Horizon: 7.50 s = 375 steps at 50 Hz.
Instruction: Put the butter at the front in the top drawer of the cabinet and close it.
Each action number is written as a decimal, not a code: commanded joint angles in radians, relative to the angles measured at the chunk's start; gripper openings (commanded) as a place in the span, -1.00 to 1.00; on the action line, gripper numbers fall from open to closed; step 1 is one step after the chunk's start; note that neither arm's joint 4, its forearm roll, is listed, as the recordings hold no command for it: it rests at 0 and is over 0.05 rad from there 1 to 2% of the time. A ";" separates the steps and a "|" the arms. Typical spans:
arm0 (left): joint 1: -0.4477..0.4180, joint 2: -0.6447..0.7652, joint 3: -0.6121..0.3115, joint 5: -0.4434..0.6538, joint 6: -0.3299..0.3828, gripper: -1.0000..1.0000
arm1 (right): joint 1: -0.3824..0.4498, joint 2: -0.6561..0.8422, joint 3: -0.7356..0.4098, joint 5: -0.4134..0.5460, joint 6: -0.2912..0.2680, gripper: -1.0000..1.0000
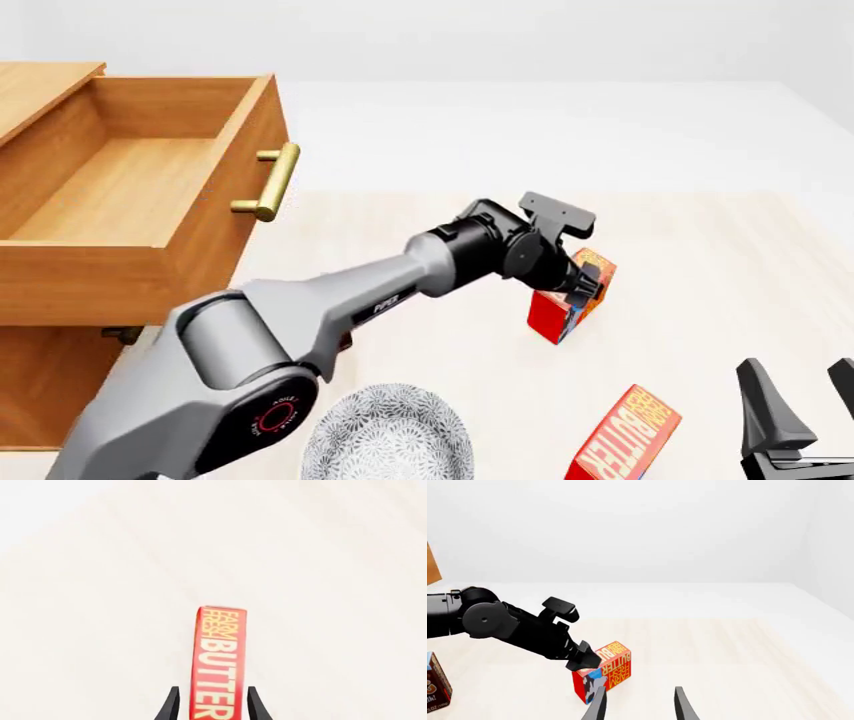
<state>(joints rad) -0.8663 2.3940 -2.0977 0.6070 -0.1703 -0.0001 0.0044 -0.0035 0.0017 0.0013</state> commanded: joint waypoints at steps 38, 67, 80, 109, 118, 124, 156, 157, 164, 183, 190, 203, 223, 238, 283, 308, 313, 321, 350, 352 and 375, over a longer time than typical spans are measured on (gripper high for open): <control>-0.026 0.256 -0.256 0.079 -0.040 1.00 | 0.000 0.000 0.000 -0.001 0.000 1.00; -0.037 -0.072 0.014 0.041 -0.024 -1.00 | 0.000 0.000 0.000 -0.001 0.000 1.00; -0.032 -0.245 0.129 0.062 -0.005 -1.00 | 0.000 0.000 0.000 -0.001 0.000 1.00; 0.063 -0.506 0.156 0.273 0.075 -1.00 | 0.000 0.000 0.000 -0.001 0.000 1.00; 0.137 -0.579 0.182 0.331 0.110 -1.00 | 0.000 0.000 0.000 -0.001 0.000 1.00; 0.175 -0.608 0.166 0.368 0.126 -1.00 | 0.000 0.000 0.000 -0.001 0.000 1.00; 0.385 -0.801 0.097 0.577 0.184 -1.00 | 0.000 0.000 0.000 -0.001 0.000 1.00; 0.387 -0.803 0.096 0.582 0.187 -1.00 | 0.000 0.000 0.000 -0.001 0.000 1.00; 0.432 -0.830 0.092 0.611 0.201 -1.00 | 0.000 0.000 0.000 -0.001 0.000 1.00; 0.552 -0.922 0.187 0.612 0.198 -1.00 | 0.000 0.000 0.000 -0.001 0.000 1.00; 0.585 -0.951 0.214 0.612 0.199 -1.00 | 0.000 0.000 0.000 -0.001 0.000 1.00; 0.668 -1.001 0.260 0.613 0.216 -1.00 | 0.000 0.000 0.000 -0.001 0.000 1.00; 0.834 -1.067 0.328 0.607 0.209 -1.00 | 0.000 0.000 0.000 -0.001 0.000 1.00; 0.841 -1.109 0.443 0.532 0.153 -1.00 | 0.000 0.000 0.000 -0.001 0.000 1.00; 0.863 -1.014 0.666 0.291 0.087 -1.00 | 0.000 0.000 0.000 -0.001 0.000 1.00; 0.875 -0.986 0.709 0.232 0.091 -1.00 | 0.000 0.000 0.000 -0.001 0.000 1.00; 0.883 -0.991 0.720 0.225 0.095 -1.00 | 0.000 0.000 0.000 -0.001 0.000 1.00; 0.900 -0.998 0.746 0.213 0.110 -1.00 | 0.000 0.000 0.000 -0.001 0.000 1.00; 0.898 -1.006 0.802 0.178 0.102 -1.00 | 0.000 0.000 0.000 -0.001 0.000 1.00; 0.897 -1.006 0.804 0.177 0.101 -1.00 | 0.000 0.000 0.000 -0.001 0.000 1.00; 0.891 -0.997 0.820 0.166 0.101 1.00 | 0.000 0.000 0.000 -0.001 0.000 1.00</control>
<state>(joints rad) 0.0290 1.3880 -1.2844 0.7773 -0.0816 -0.0002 0.0044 -0.0035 0.0016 0.0013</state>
